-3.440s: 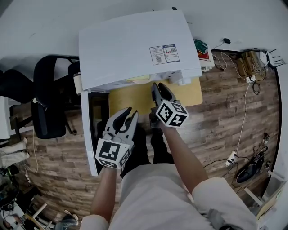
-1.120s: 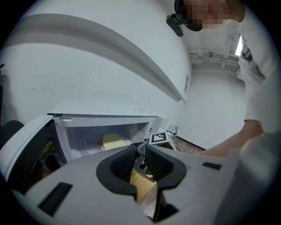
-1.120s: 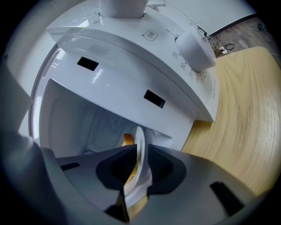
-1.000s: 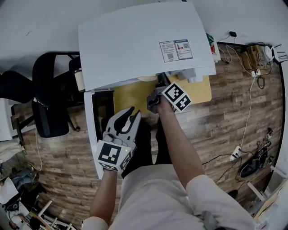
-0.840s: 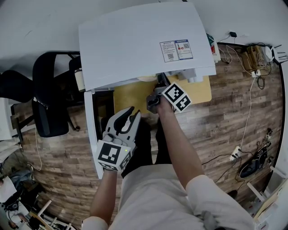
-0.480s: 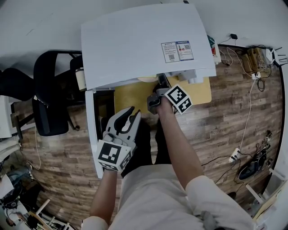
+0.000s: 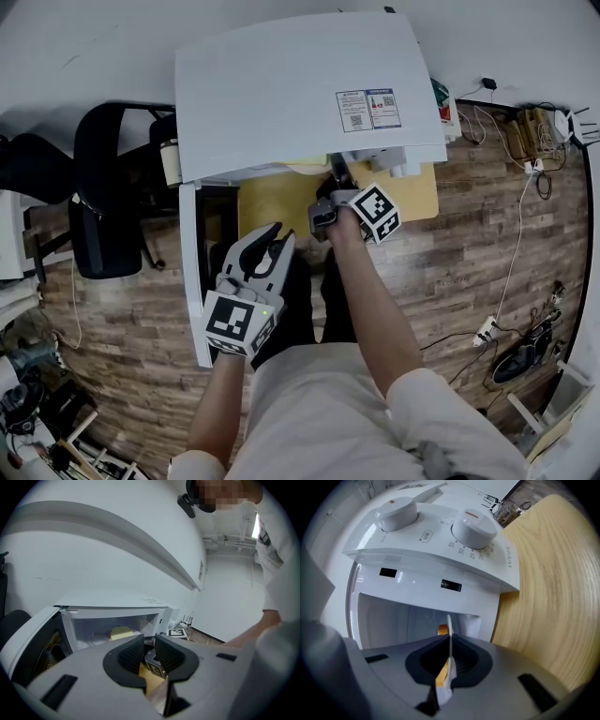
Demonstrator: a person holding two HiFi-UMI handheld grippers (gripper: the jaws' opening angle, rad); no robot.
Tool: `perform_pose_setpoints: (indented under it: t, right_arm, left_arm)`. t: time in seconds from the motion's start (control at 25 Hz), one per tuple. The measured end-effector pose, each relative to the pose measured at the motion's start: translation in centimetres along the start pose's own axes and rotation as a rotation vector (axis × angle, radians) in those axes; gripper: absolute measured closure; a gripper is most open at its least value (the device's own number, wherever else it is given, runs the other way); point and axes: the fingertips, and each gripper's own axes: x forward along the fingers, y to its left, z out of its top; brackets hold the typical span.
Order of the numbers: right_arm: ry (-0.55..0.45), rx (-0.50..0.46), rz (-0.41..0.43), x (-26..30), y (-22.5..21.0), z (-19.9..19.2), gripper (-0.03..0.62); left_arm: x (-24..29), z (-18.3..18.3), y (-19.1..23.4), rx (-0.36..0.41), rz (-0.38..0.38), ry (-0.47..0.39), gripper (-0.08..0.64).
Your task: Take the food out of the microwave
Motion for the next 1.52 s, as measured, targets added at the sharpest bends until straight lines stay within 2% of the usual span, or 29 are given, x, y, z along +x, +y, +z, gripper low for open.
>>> perform_pose_setpoints:
  t: [0.48,1.04,1.52]
  right_arm:
    - [0.057,0.034,0.057,-1.9,0.8,0.3,0.583]
    - [0.159,0.048,0.118,-6.0,3.5,0.6,0.583]
    - [0.203,0.077,0.131,-9.1,4.3,-0.2,0.583]
  left_arm:
    - [-0.7,0.2,-1.9,-0.013,0.065,-0.033,0.489]
    - [-2.5,-0.4,-6.1,-0.045,0.163,-0.086,0.489]
    - [-3.5,-1.8,-6.7,-0.059,0.166,-0.070,0.489]
